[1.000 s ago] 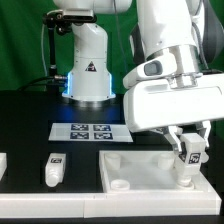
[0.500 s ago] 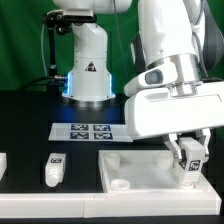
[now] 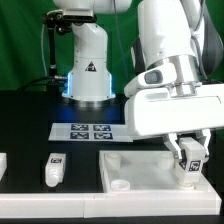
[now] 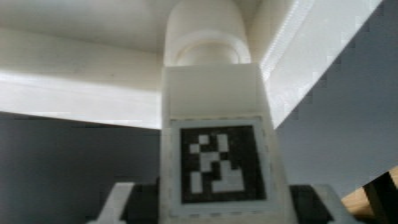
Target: Assemble one leg
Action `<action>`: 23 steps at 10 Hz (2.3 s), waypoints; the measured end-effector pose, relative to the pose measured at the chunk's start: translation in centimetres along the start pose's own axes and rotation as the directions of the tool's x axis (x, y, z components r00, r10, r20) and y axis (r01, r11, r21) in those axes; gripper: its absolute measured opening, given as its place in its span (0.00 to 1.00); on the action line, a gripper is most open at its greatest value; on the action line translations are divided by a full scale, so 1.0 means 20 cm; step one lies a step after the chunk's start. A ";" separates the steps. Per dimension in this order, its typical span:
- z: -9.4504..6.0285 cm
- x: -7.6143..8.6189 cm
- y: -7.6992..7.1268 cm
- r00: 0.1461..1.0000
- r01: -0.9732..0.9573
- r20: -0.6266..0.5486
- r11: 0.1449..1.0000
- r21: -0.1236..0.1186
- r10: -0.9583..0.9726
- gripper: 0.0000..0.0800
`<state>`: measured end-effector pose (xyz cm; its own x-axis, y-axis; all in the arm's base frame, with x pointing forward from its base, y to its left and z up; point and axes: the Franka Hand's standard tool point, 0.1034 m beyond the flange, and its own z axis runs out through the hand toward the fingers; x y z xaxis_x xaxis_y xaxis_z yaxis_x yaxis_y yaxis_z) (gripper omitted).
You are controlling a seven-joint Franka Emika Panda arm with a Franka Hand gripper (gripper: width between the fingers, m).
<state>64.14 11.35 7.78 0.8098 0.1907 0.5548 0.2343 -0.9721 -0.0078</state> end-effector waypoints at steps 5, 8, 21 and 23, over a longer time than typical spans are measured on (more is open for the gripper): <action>-0.02 -0.03 0.02 0.996 -0.044 0.073 0.999 0.015 0.043 0.72; -0.04 -0.07 0.00 0.963 -0.155 0.230 0.987 0.044 0.141 0.81; -0.03 -0.07 -0.02 0.819 -0.267 0.524 0.964 -0.009 0.232 0.81; -0.03 -0.06 -0.02 0.816 -0.278 0.524 0.960 -0.014 0.244 0.67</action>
Offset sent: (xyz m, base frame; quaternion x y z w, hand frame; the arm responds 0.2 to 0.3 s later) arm 0.0000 0.0000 0.0000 0.0000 0.0000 0.0000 1.0000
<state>62.75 11.42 7.49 0.9998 -0.0102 0.0154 -0.0078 -0.9886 -0.1502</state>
